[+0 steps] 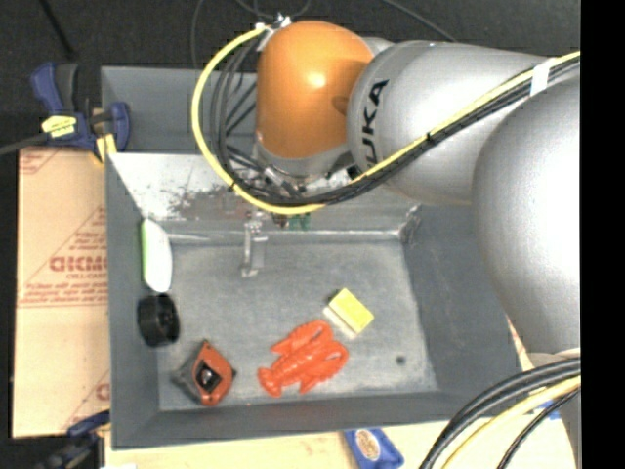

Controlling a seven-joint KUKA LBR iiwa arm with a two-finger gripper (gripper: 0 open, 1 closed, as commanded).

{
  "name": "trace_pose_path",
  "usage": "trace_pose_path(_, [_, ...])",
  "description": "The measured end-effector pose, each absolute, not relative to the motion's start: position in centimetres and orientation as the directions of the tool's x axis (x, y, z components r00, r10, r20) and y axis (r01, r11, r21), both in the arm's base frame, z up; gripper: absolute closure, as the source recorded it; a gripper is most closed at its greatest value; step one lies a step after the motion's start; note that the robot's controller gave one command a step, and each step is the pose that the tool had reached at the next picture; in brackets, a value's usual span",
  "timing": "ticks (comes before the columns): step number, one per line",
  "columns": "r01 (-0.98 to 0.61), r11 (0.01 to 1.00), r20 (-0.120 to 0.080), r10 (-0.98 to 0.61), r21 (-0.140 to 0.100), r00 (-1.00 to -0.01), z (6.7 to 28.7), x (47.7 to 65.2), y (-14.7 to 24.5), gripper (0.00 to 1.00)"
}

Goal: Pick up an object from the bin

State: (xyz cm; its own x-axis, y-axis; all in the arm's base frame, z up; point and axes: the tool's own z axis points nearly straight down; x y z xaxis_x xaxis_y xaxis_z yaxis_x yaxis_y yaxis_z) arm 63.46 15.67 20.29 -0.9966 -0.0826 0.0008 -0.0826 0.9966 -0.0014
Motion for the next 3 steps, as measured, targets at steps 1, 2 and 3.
trace_pose_path(1, [-0.129,0.992,-0.019,-0.129,-0.001,-0.992,19.4,62.3,17.1,0.00])
trace_pose_path(2, [-0.175,0.985,-0.004,-0.175,0.002,-0.985,14.3,56.4,18.6,0.00])
trace_pose_path(3, [-0.180,0.984,0.006,-0.180,0.002,-0.984,12.3,52.6,18.2,0.00])
